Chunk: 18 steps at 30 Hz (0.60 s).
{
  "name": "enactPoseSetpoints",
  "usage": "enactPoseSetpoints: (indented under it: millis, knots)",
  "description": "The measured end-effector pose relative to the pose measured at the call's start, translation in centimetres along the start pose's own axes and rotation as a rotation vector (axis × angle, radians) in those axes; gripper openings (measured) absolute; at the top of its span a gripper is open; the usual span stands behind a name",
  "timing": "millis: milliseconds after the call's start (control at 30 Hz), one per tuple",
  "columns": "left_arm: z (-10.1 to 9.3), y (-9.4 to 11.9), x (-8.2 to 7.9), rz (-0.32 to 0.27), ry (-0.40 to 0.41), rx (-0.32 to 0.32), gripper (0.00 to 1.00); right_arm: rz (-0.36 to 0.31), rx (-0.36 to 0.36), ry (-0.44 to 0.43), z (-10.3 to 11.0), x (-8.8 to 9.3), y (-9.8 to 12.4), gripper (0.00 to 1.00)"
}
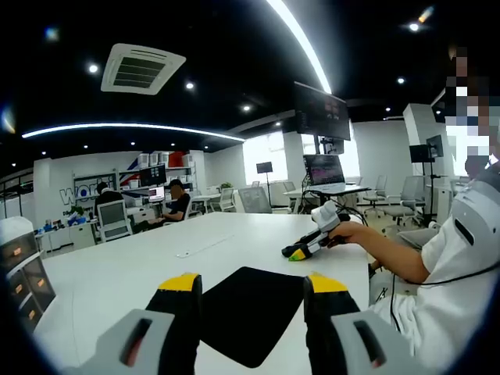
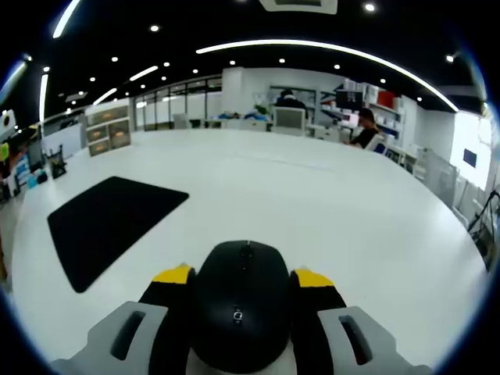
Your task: Arrange the mouse and mouse pad neatly on the desk surface
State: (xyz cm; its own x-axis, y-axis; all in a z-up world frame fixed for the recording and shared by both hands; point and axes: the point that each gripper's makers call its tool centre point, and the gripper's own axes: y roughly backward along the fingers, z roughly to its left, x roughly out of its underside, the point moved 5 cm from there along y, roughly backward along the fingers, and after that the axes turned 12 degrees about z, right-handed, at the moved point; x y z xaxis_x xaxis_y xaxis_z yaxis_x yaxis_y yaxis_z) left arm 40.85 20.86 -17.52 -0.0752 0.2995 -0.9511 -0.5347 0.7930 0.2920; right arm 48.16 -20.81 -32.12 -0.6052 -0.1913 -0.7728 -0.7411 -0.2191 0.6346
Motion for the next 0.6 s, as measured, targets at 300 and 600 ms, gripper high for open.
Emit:
enactPoseSetpoints:
  millis: [300, 600]
  knots:
    - [0.43, 0.06, -0.11, -0.001, 0.002, 0.0, 0.53, -0.001, 0.009, 0.038, 0.49, -0.37, 0.22, 0.45]
    - [0.68, 0.06, -0.08, 0.001, 0.002, -0.001, 0.52, -0.009, 0.004, 0.039, 0.73, -0.39, 0.58, 0.45]
